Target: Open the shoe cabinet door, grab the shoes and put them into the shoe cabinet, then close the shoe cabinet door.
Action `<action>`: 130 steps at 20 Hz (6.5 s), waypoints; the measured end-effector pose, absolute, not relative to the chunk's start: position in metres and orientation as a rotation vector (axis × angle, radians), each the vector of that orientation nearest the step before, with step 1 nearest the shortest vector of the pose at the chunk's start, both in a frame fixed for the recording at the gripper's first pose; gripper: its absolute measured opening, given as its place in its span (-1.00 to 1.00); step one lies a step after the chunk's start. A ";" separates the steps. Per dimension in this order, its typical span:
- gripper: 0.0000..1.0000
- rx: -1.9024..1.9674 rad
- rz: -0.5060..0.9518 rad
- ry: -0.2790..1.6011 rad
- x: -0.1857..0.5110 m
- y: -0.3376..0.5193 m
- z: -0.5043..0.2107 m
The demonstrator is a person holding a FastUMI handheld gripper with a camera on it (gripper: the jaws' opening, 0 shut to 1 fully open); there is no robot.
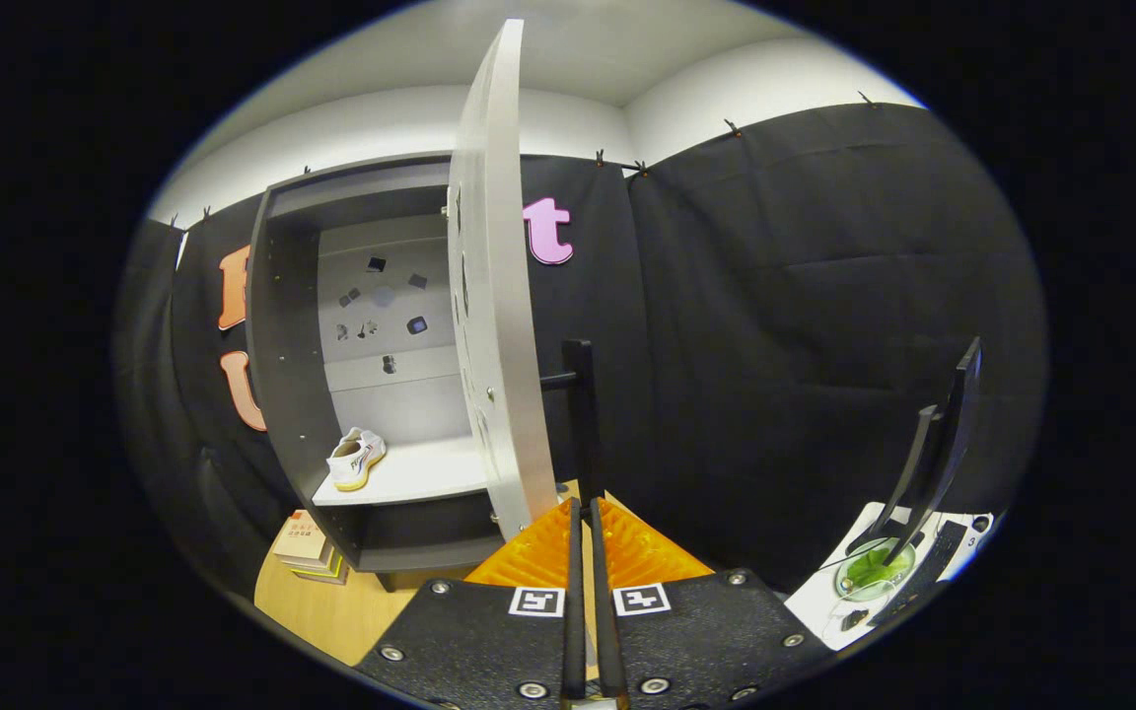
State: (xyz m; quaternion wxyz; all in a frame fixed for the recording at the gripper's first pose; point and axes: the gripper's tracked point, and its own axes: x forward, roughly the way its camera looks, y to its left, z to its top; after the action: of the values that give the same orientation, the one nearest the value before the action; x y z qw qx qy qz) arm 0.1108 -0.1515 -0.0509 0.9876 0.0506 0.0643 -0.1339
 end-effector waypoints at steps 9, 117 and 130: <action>-0.91 0.073 -0.267 0.129 0.087 -0.124 -0.042; -0.87 -0.241 0.240 0.552 0.563 0.093 -0.177; -0.36 -0.190 0.196 0.445 0.477 0.089 -0.126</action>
State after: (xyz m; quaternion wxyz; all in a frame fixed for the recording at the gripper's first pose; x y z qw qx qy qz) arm 0.4768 0.0891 -0.1258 0.9661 -0.0940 0.2199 0.0971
